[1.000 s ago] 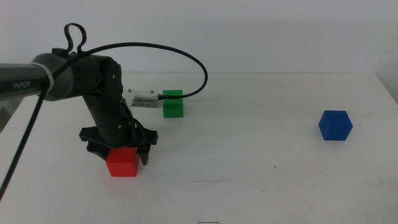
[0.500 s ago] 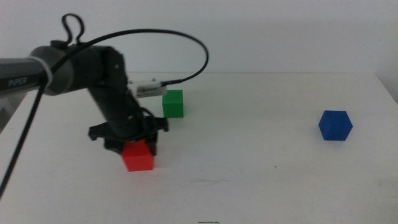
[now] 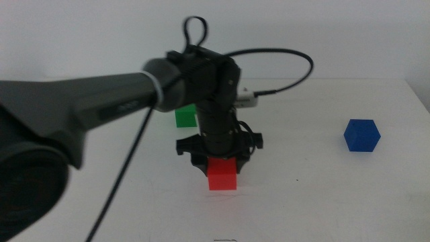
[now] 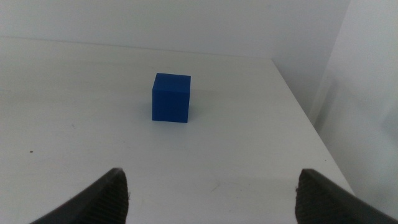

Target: Stack red cubes first, then green, then blue cubes in a specific spot.

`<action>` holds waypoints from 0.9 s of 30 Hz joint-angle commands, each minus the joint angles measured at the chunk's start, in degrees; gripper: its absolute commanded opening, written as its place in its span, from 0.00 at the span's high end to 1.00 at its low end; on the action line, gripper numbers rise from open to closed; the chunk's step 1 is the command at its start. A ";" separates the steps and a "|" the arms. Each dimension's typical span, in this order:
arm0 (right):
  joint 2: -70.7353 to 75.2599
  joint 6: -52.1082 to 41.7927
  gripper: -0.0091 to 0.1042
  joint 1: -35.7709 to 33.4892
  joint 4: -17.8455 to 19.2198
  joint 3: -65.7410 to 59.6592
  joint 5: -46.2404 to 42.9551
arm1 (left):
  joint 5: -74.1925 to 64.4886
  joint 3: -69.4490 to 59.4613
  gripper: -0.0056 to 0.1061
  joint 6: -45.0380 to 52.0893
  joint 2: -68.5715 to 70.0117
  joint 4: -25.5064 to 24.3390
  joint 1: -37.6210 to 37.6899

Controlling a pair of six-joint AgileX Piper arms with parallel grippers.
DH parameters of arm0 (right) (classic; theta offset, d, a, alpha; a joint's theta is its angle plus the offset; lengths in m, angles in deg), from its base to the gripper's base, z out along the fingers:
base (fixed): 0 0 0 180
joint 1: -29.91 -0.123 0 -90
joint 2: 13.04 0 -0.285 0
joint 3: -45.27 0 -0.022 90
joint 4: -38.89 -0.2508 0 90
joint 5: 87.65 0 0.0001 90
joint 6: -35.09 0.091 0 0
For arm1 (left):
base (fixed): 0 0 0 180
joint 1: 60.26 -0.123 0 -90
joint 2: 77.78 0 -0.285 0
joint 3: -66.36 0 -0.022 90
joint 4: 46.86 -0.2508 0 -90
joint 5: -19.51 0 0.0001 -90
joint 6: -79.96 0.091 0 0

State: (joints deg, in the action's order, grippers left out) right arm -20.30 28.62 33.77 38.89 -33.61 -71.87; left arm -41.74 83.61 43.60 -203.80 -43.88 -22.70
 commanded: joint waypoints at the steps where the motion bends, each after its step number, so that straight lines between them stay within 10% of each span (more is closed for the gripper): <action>1: 1.30 -0.71 0.19 0.25 0.31 1.02 -4.33 | -1.18 3.85 0.77 -1.00 1.23 -0.71 1.29; 27: 1.30 -0.71 0.19 0.25 0.31 1.02 -4.33 | 1.88 5.39 0.63 -3.09 -2.63 -2.30 1.67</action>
State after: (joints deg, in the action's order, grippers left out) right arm -20.30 28.62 33.77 38.89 -33.61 -71.87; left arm -40.58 87.36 41.76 -209.89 -46.12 -21.17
